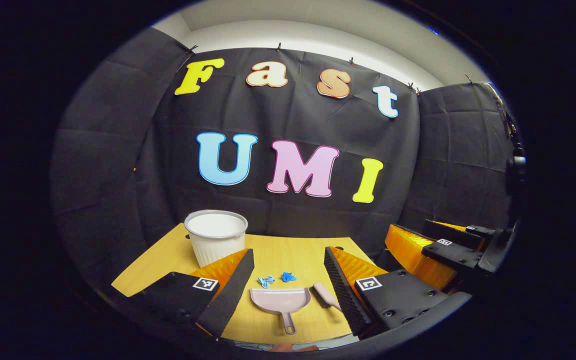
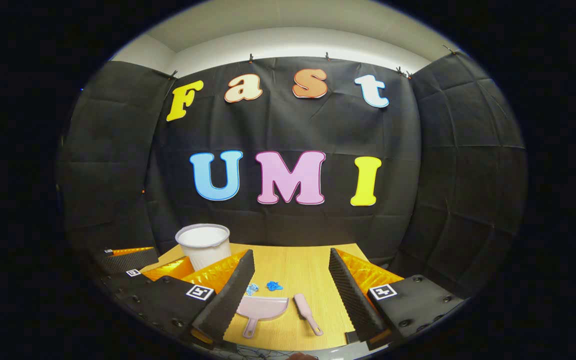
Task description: Pick up the small broom and dustpan from the desktop, sweep the trash into the dustpan with the broom, and then empty the trash into the garbage bin.
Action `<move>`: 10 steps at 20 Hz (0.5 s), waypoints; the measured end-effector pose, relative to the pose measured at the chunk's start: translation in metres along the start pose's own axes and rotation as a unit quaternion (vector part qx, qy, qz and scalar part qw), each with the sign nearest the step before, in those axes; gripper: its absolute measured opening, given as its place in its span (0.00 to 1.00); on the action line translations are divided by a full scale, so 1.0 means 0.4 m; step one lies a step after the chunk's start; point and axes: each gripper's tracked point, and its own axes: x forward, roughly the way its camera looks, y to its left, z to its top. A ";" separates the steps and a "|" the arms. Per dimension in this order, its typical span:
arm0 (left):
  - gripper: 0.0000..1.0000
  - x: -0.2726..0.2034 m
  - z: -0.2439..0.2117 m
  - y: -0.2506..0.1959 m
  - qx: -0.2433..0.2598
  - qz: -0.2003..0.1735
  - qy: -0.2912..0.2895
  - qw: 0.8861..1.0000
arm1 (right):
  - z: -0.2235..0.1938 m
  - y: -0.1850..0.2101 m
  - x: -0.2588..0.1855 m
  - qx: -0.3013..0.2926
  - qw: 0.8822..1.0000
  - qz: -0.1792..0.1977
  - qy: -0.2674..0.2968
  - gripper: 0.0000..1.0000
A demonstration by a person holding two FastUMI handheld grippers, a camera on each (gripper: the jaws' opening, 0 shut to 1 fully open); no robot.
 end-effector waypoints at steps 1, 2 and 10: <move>0.82 0.004 -0.010 0.006 -0.005 0.000 0.010 1.000 | -0.003 0.000 0.000 -0.002 1.000 0.000 0.003 0.92; 0.82 0.008 -0.016 0.012 -0.008 0.000 0.017 1.000 | -0.008 0.000 0.002 -0.003 1.000 0.001 0.006 0.92; 0.82 0.138 -0.212 0.026 0.035 0.010 0.188 0.982 | -0.275 0.011 0.221 -0.007 0.977 0.077 0.201 0.96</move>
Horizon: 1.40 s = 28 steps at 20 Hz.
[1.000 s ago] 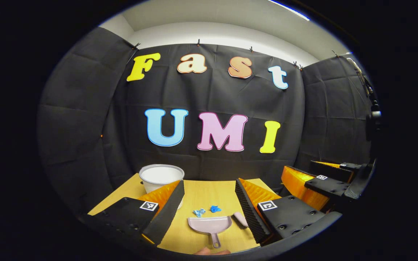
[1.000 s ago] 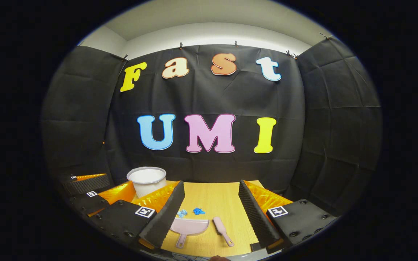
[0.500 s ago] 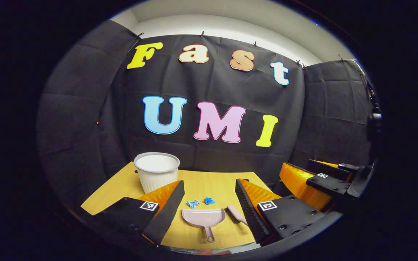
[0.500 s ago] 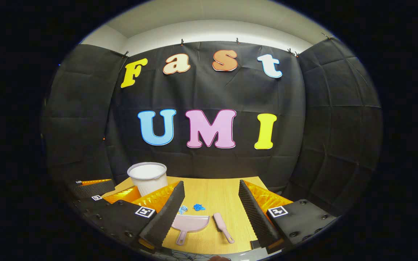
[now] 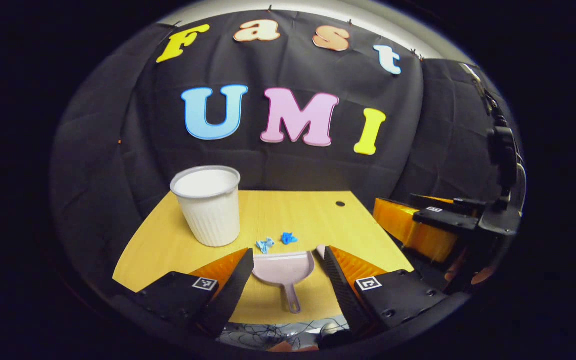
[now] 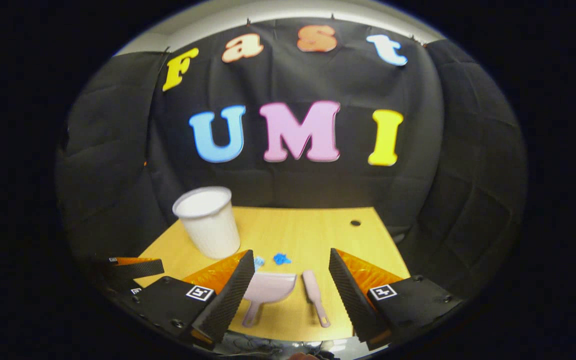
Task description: Pick up the small broom and dustpan from the desktop, sweep the trash into the dustpan with the broom, and then empty the trash into the garbage bin.
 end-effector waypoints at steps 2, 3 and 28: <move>0.83 0.074 -0.055 -0.022 0.007 -0.010 0.081 0.997 | -0.145 -0.027 0.103 -0.018 0.991 0.019 0.134 0.97; 0.83 0.107 -0.090 -0.020 0.013 -0.007 0.131 0.991 | -0.211 -0.043 0.154 -0.012 0.984 0.027 0.177 0.98; 0.84 0.508 -0.421 -0.025 -0.069 0.032 0.536 0.841 | -0.570 -0.167 0.441 0.037 0.841 0.029 0.539 0.96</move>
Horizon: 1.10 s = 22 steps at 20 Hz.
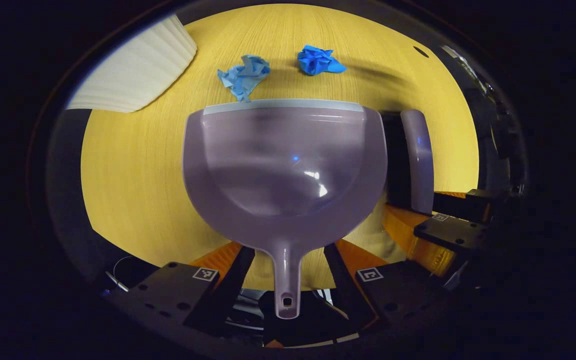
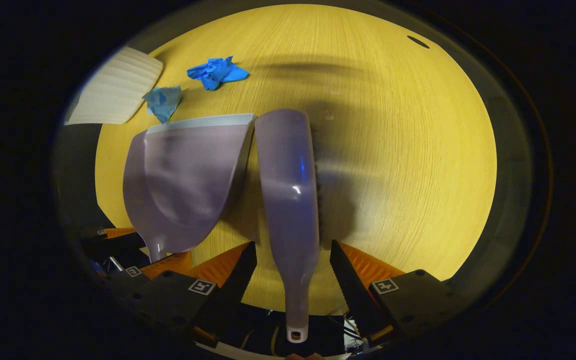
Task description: Pick up the small broom and dustpan from the desktop, sweep the trash into the dustpan with the broom, and then empty the trash into the garbage bin.
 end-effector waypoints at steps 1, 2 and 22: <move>0.83 0.007 0.003 0.004 0.004 0.006 -0.001 1.000 | -0.002 -0.001 0.003 -0.003 1.000 -0.003 0.001 0.96; 0.82 0.017 0.003 0.009 0.008 0.010 -0.002 1.000 | -0.005 -0.004 0.010 -0.005 1.000 -0.008 0.002 0.96; 0.32 0.079 0.024 0.028 0.023 0.020 0.014 0.999 | -0.004 -0.051 0.031 -0.002 0.998 -0.055 0.008 0.40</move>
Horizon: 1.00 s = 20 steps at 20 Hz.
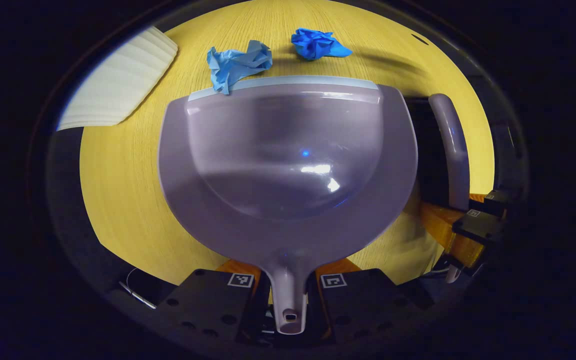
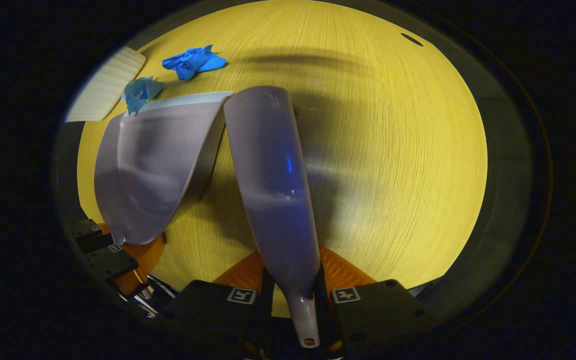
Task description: Pick up the small broom and dustpan from the desktop, sweep the trash into the dustpan with the broom, and then empty the trash into the garbage bin.
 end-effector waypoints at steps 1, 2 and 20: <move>0.32 0.000 0.003 -0.001 0.001 -0.003 0.000 1.000 | 0.000 0.004 0.001 -0.001 1.000 0.005 -0.002 0.37; 0.32 0.009 0.004 0.000 0.002 -0.006 -0.002 1.000 | 0.002 0.011 0.004 -0.001 1.000 0.013 -0.005 0.33; 0.27 -0.049 0.002 0.074 0.047 -0.052 -0.071 0.995 | 0.189 -0.024 -0.157 -0.045 0.990 0.005 -0.132 0.20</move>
